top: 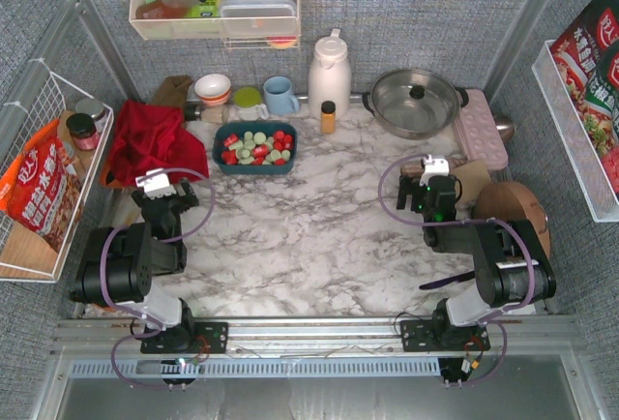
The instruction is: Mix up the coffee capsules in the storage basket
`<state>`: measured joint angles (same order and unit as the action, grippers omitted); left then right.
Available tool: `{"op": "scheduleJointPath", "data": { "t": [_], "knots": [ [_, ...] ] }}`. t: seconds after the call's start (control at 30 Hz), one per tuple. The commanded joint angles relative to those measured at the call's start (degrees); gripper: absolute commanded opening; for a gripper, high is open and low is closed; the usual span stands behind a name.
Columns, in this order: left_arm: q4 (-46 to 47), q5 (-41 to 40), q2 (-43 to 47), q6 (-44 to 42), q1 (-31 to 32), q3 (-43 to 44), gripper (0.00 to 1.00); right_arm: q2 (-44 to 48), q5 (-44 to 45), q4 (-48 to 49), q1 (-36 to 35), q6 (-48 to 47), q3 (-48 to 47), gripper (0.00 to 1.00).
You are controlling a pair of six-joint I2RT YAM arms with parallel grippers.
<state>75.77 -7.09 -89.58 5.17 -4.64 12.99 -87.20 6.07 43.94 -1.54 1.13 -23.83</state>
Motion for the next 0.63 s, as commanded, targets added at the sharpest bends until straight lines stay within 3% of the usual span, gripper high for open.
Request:
{"op": "scheduleJointPath", "data": {
  "t": [0.0, 0.6],
  "knots": [
    [1.6, 0.6, -0.2, 0.2, -0.1, 0.0, 0.99, -0.1, -0.2, 0.9, 0.0, 0.4, -0.3, 0.99],
    [1.7, 0.5, -0.2, 0.2, -0.1, 0.0, 0.99, 0.1, -0.3, 1.2, 0.0, 0.3, 0.1, 0.99]
  ]
}}
